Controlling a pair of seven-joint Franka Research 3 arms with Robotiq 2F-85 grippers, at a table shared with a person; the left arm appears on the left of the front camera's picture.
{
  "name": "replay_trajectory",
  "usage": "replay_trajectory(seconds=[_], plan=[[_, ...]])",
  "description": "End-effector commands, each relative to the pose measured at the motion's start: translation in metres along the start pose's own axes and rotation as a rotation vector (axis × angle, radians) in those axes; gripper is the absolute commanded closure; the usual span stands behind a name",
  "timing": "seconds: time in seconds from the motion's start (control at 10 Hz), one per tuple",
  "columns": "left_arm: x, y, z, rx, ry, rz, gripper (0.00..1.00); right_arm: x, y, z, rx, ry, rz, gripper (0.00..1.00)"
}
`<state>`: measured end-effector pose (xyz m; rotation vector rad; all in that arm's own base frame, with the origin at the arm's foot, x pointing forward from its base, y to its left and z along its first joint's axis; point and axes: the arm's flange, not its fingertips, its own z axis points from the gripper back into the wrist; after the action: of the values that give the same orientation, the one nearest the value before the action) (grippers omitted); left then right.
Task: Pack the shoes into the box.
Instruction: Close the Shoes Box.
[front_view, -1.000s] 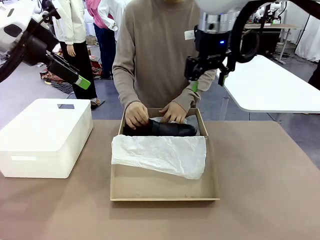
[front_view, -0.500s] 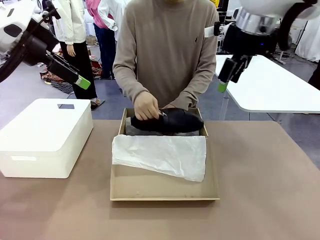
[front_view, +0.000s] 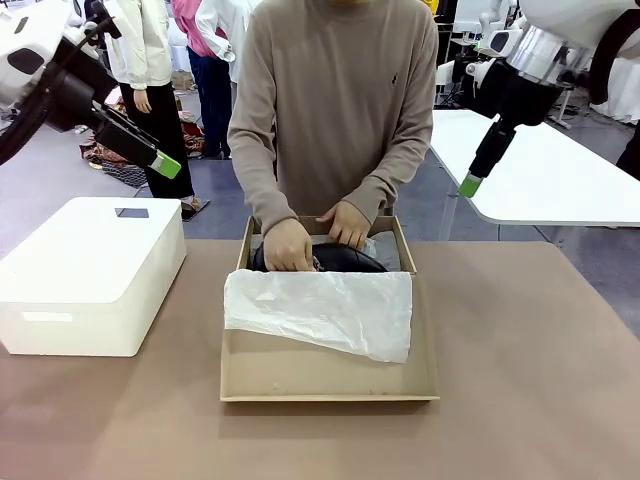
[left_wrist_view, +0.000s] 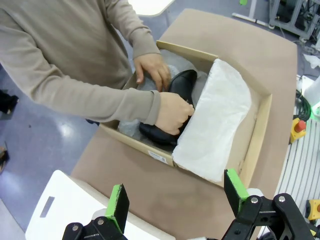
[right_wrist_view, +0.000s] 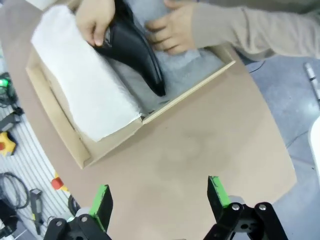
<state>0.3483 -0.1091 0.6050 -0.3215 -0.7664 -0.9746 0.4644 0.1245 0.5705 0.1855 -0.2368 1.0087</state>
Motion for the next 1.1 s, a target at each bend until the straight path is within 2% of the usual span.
replay_trajectory(seconds=[0.0,0.5,1.0], plan=[[0.0,0.0,0.0,-0.017,-0.011,-0.003,0.0,0.004,0.003,0.003,-0.014,0.003,0.0,0.0],[0.0,0.0,0.0,-0.017,-0.011,-0.003,0.0,0.003,0.003,-0.001,-0.001,0.003,0.008,0.0],[0.0,0.0,0.0,-0.017,-0.011,-0.003,0.0,-0.042,-0.024,0.017,0.029,-0.203,0.167,0.0]])
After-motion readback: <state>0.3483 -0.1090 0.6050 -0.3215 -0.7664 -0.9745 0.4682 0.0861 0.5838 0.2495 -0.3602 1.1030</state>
